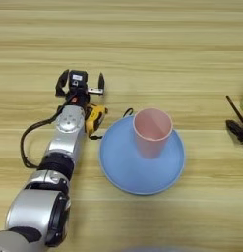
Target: Move the objects on the table
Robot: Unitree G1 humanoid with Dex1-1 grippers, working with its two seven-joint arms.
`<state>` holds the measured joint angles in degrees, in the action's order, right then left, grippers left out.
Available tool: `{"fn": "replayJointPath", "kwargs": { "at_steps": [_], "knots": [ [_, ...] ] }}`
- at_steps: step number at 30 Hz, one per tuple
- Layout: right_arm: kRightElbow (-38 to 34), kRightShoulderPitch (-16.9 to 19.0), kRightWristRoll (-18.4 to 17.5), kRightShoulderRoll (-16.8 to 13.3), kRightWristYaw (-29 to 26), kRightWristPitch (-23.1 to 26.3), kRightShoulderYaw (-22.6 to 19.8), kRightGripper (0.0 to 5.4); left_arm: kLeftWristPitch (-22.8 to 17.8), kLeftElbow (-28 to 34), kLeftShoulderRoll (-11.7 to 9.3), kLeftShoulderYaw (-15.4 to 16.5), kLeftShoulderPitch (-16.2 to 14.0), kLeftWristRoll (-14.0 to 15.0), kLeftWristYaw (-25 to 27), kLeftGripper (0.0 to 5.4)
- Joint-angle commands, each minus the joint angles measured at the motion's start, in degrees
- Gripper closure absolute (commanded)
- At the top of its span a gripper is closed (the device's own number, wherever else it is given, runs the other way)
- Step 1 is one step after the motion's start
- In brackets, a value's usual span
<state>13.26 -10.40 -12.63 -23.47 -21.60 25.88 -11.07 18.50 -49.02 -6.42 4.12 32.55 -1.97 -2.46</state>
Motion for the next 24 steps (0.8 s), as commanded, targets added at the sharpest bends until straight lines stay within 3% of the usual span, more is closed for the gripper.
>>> {"fn": "replayJointPath", "kwargs": {
  "at_steps": [1,24],
  "knots": [
    [1.3,0.8,0.1,0.5,-0.3,1.8,0.9,2.69,0.0,0.3,0.0,-0.2,0.7,-0.3,-0.2,0.0],
    [0.9,0.6,-0.4,0.8,-0.2,2.6,1.2,5.18,-0.1,0.4,0.0,-0.2,0.8,-0.3,-0.2,0.0]
  ]
}}
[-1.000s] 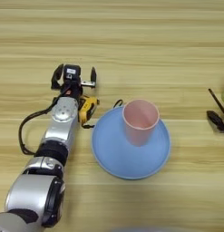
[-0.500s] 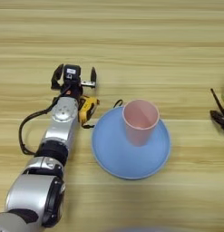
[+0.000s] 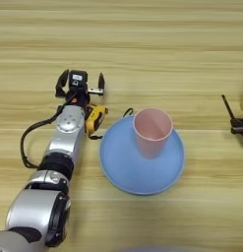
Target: Move the objects on the table
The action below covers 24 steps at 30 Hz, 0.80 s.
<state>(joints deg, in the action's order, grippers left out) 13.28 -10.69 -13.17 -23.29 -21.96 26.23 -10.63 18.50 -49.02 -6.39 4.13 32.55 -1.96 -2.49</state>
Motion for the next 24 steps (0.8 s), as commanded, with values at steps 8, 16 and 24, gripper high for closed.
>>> {"fn": "replayJointPath", "kwargs": {
  "at_steps": [8,16,24],
  "knots": [
    [-4.5,1.8,-0.7,2.8,-0.6,4.3,3.4,5.18,-0.1,0.4,0.1,-0.2,0.8,-0.3,-0.3,0.0],
    [-9.7,2.8,-0.9,5.5,-1.3,7.1,8.0,5.19,-0.2,0.7,0.3,-0.3,0.8,-0.4,-0.4,0.0],
    [-9.9,2.4,-0.1,8.8,-1.5,7.4,13.0,5.19,-0.2,1.0,0.4,-0.4,0.6,-0.4,-0.4,0.0]
  ]
}}
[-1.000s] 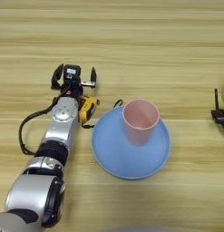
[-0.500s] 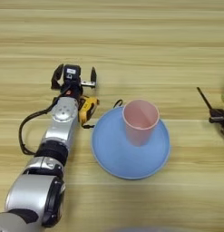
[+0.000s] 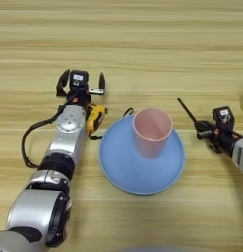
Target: Move the objects on the table
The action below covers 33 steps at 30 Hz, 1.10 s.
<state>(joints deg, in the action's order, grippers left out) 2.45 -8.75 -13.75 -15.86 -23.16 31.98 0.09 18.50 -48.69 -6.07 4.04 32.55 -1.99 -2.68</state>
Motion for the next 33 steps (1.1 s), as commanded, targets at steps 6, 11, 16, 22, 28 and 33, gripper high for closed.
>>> {"fn": "replayJointPath", "kwargs": {
  "at_steps": [6,11,16,22,28,33],
  "knots": [
    [2.0,0.2,0.7,1.8,-0.2,-0.7,2.5,4.9,-0.2,0.7,0.0,-0.3,0.5,-0.4,-0.2,0.0],
    [1.0,0.0,1.5,2.2,0.1,-6.8,2.0,4.27,-0.1,0.7,0.0,-0.3,0.5,-0.4,-0.1,0.0],
    [0.4,-0.7,2.8,2.4,0.4,-13.5,1.7,3.61,0.0,0.6,-0.1,-0.3,0.5,-0.4,-0.1,0.0],
    [0.4,-3.7,2.9,2.6,1.9,-18.2,-0.6,2.97,0.1,0.6,-0.3,-0.1,0.4,-0.3,0.1,0.0],
    [-0.7,-6.2,3.3,1.9,2.7,-21.8,-2.5,2.34,0.2,0.6,-0.5,0.0,0.3,-0.2,0.4,0.0],
    [0.6,-8.7,3.4,1.1,4.2,-24.2,-5.1,1.8,0.3,0.6,-0.5,0.0,0.2,-0.2,0.4,0.0]
  ]
}}
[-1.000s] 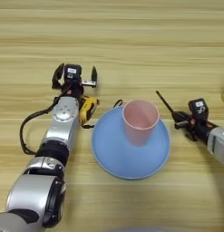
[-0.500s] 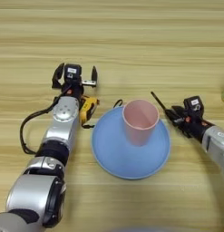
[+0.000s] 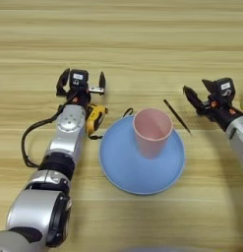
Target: Move the objects on the table
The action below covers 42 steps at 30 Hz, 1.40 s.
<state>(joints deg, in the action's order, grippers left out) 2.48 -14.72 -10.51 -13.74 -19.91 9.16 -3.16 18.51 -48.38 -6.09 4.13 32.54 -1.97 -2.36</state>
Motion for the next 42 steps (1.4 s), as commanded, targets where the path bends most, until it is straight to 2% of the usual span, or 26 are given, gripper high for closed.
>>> {"fn": "replayJointPath", "kwargs": {
  "at_steps": [1,5,9,18,29,34,42],
  "knots": [
    [0.7,-3.1,0.0,-1.2,1.1,-1.7,-2.4,1.68,0.3,0.2,-0.5,-0.1,0.2,-0.2,0.1,0.0],
    [1.2,-4.5,-0.1,-1.7,2.2,-3.4,-4.5,1.25,0.3,0.2,-0.5,0.0,0.2,-0.2,0.2,0.0],
    [5.5,-7.2,0.4,-2.3,6.2,-7.0,-8.5,0.87,0.3,0.2,-0.5,0.0,0.2,-0.2,0.2,0.0],
    [11.5,-10.4,0.3,-4.1,9.3,-11.6,-12.4,0.04,0.3,0.2,-0.6,0.0,0.3,-0.2,0.1,0.0],
    [15.7,-11.8,1.4,-6.3,12.4,-16.7,-14.6,0.04,0.3,0.2,-0.5,-0.1,0.3,-0.2,0.1,0.0],
    [16.8,-11.9,2.3,-7.0,14.2,-16.2,-14.8,0.04,0.3,0.2,-0.5,-0.1,0.3,-0.2,0.1,0.0],
    [21.5,-12.2,1.8,-7.6,14.9,-14.9,-15.7,0.04,0.3,-0.1,-0.6,-0.1,0.4,-0.2,0.1,0.0]
  ]
}}
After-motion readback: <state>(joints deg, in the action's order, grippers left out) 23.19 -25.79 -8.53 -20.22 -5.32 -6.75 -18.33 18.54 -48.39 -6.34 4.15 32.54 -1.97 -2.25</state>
